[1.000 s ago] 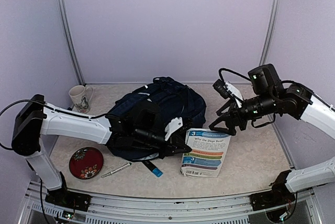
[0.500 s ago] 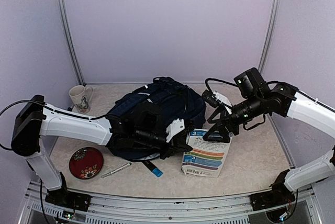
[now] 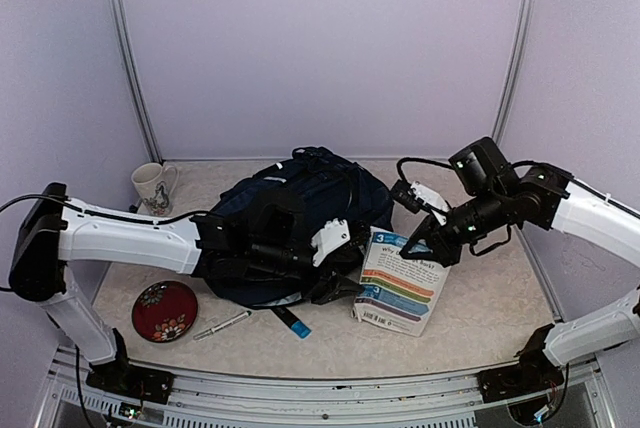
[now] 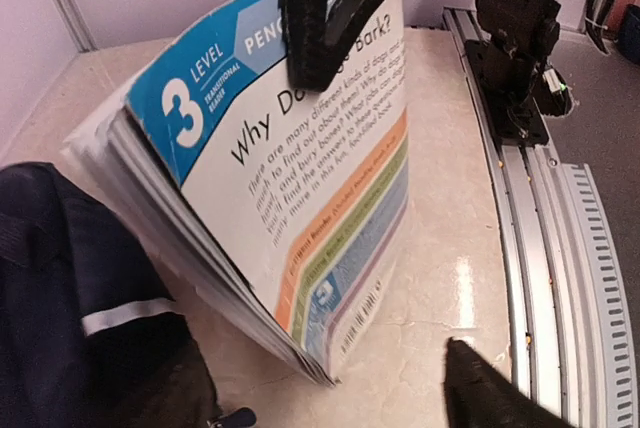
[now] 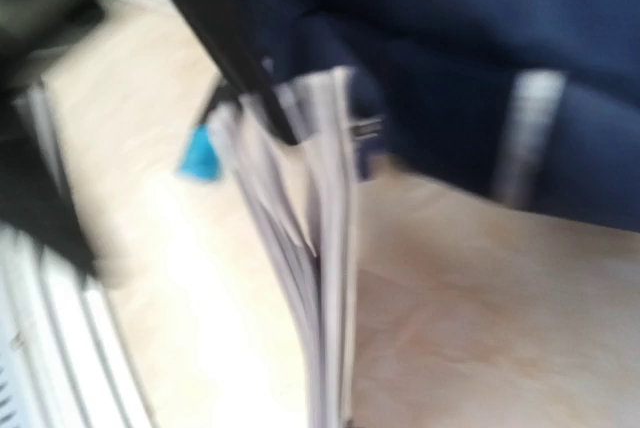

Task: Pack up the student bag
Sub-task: Pass from the left arm to the right, then rotate the student bag at the center of the board.

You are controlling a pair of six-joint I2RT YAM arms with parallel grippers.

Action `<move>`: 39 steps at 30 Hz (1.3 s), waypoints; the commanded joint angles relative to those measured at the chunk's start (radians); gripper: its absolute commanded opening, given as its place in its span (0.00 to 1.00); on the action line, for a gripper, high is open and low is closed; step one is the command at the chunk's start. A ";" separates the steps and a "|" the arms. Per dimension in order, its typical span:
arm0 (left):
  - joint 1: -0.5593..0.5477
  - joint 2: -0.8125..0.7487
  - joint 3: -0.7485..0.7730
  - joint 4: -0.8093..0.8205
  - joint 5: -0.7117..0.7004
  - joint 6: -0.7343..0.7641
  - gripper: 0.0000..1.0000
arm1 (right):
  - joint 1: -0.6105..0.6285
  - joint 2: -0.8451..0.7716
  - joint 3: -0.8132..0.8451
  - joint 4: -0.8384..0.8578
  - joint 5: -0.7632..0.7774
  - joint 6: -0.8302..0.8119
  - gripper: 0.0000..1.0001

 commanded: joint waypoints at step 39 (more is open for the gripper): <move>0.351 -0.207 -0.237 -0.174 -0.098 -0.450 0.63 | -0.362 0.506 0.300 0.671 0.441 0.325 0.00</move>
